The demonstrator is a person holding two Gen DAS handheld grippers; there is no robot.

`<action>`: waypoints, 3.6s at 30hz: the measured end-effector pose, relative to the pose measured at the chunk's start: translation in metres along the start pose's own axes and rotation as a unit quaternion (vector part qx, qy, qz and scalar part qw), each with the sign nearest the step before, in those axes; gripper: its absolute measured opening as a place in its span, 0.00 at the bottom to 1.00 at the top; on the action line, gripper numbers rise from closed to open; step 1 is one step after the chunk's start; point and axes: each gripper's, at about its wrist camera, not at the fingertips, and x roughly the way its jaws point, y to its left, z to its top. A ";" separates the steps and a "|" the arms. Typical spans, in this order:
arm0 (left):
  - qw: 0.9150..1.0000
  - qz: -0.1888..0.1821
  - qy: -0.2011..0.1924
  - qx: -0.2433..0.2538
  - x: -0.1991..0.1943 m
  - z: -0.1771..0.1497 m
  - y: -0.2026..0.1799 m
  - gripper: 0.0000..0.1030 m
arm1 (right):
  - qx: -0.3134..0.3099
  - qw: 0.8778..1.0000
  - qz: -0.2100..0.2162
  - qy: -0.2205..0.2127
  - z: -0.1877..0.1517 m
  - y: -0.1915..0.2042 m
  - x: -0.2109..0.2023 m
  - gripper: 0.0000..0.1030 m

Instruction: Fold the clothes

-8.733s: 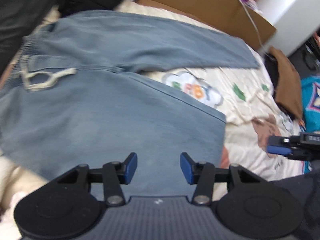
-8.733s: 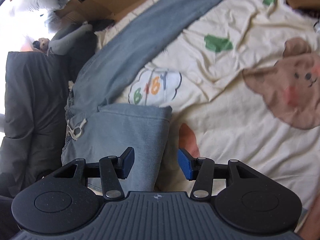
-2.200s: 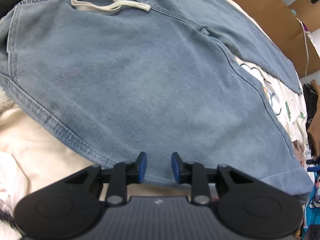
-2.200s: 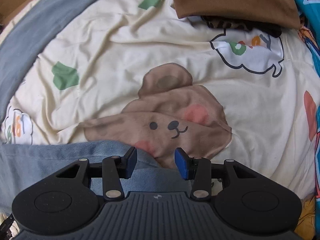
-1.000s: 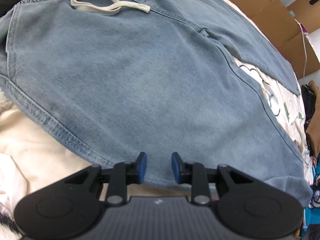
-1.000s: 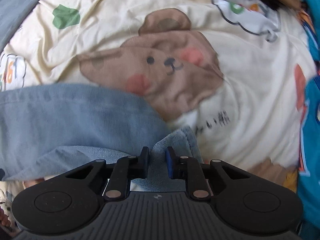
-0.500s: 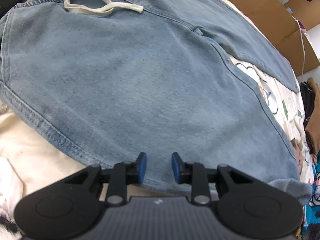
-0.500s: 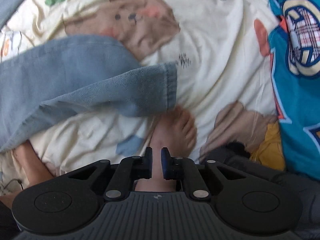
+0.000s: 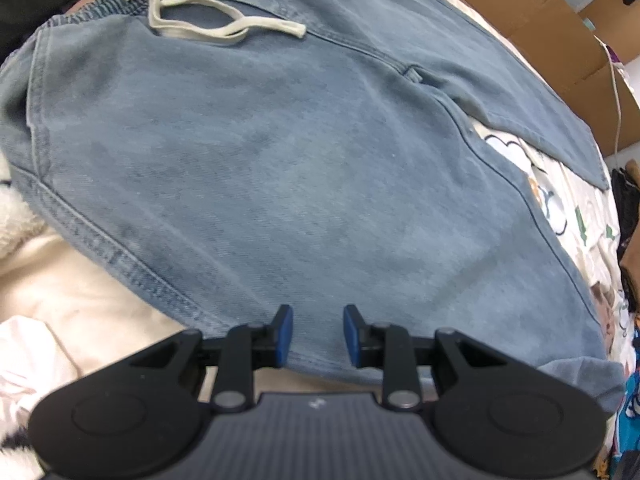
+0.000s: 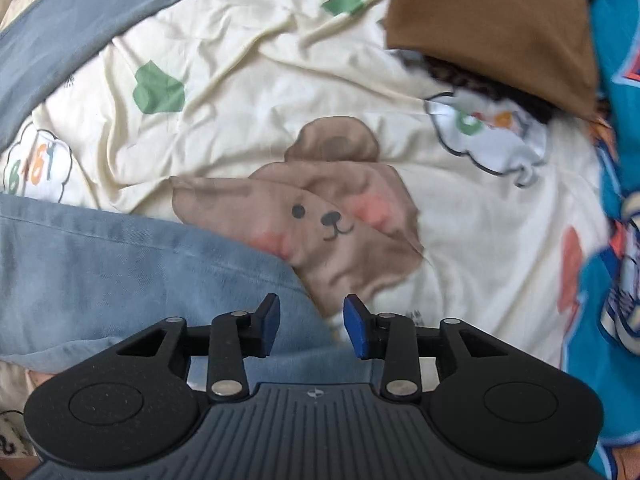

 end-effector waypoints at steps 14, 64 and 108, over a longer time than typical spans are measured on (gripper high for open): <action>1.000 0.006 0.001 0.009 0.000 -0.002 -0.002 0.32 | -0.063 0.995 0.066 0.040 -0.025 0.006 0.076 0.66; 0.999 -0.034 -0.031 -0.022 -0.003 0.001 -0.005 0.32 | -0.200 0.975 0.093 -0.043 -0.053 0.066 -0.023 0.03; 0.999 -0.024 -0.019 -0.021 0.000 -0.003 -0.001 0.32 | -0.198 0.974 0.111 0.020 -0.083 0.113 0.041 0.39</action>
